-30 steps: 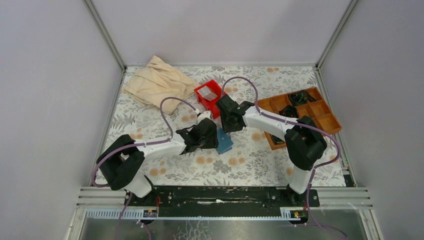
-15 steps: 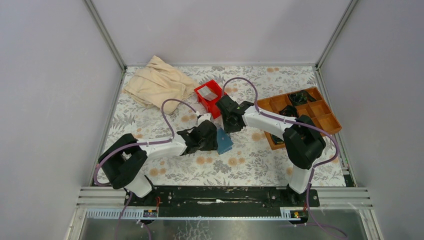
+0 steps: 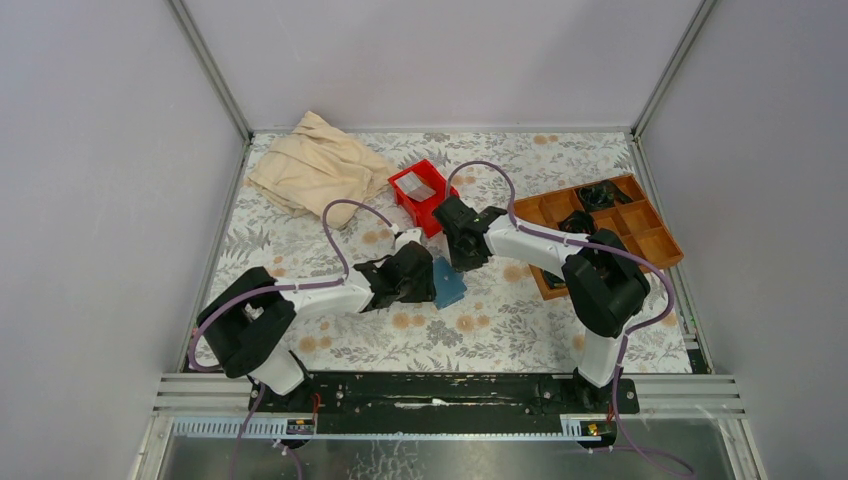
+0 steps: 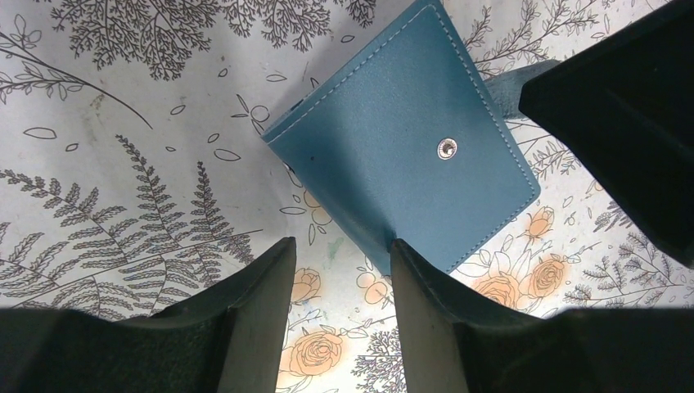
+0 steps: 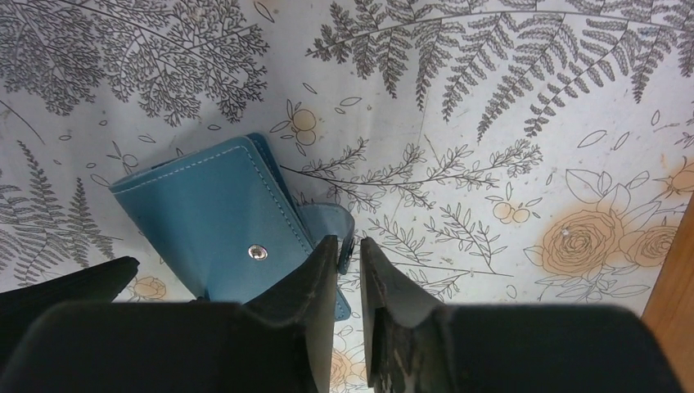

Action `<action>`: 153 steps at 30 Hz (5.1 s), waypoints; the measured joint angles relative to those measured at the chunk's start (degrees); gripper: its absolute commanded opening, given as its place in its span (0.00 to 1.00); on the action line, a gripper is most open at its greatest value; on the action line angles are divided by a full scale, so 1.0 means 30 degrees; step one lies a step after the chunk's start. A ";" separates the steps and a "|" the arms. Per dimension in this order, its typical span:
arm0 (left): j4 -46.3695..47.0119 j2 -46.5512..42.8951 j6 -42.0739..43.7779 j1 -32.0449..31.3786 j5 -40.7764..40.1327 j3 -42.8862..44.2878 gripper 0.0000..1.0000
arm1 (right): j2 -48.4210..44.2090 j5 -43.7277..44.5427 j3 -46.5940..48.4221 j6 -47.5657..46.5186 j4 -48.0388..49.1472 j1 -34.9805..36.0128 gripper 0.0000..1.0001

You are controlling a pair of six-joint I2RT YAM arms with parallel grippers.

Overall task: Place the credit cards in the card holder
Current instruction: Turn over the card holder at the center of the board, then close the card holder at the center of the board.

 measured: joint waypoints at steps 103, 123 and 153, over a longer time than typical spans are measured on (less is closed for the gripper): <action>0.2965 0.0663 -0.0503 0.0007 0.0182 -0.0845 0.51 | 0.0182 -0.0969 0.0466 -0.0532 0.0124 0.1231 0.00; 0.3271 0.0634 -0.0561 0.0022 0.0189 -0.1013 0.51 | 0.0969 -0.0984 0.0896 -0.0554 0.0219 0.1421 0.00; 0.3636 0.0597 -0.0656 0.0277 0.0481 -0.1217 0.50 | 0.1195 -0.0998 0.1129 -0.0539 0.0182 0.1559 0.00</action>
